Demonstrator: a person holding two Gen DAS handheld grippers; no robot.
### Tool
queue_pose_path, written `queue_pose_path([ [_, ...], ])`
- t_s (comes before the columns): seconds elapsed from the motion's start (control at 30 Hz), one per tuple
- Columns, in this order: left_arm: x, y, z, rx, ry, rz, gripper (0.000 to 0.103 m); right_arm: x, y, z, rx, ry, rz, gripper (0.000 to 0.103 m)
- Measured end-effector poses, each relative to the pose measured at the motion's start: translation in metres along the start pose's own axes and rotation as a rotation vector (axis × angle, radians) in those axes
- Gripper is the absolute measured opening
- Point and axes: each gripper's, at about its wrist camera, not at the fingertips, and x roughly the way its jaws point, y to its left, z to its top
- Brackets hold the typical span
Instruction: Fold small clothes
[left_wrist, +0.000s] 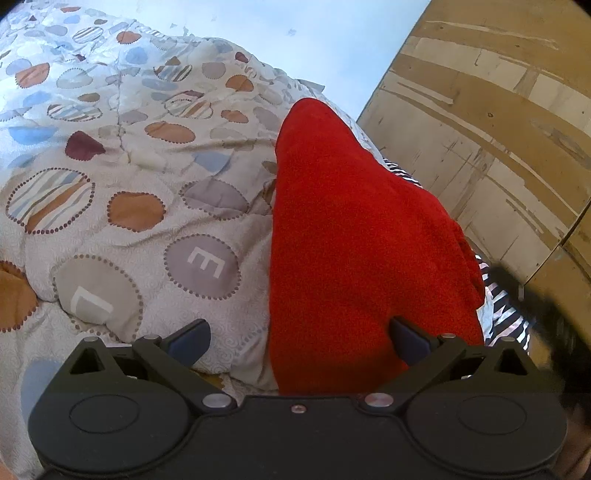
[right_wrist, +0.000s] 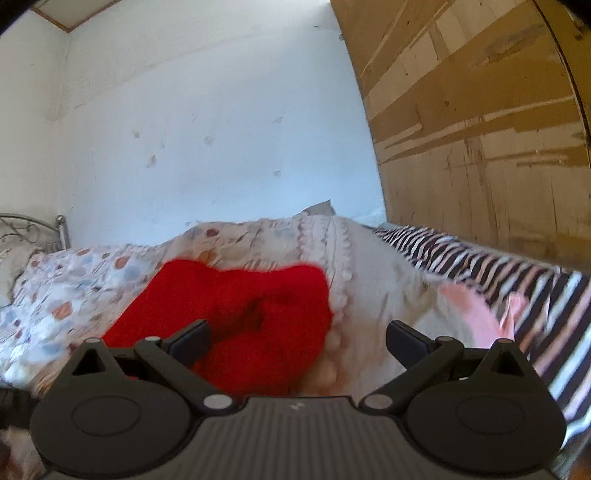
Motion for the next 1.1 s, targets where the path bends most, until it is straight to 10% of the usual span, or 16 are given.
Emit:
queue_pose_path([
  [0.23,0.000,-0.003,-0.001,0.005,-0.011,0.016,0.102,0.062,0.002,0.011,0.027,0.113,-0.136,0.103],
  [0.47,0.002,-0.003,-0.003,0.017,-0.014,0.013,0.102,0.053,-0.007,-0.046,-0.029,0.013,-0.180,0.103],
  [1.1,0.004,-0.001,-0.006,0.005,-0.022,0.007,0.102,-0.034,0.007,-0.057,0.042,0.025,0.079,0.103],
])
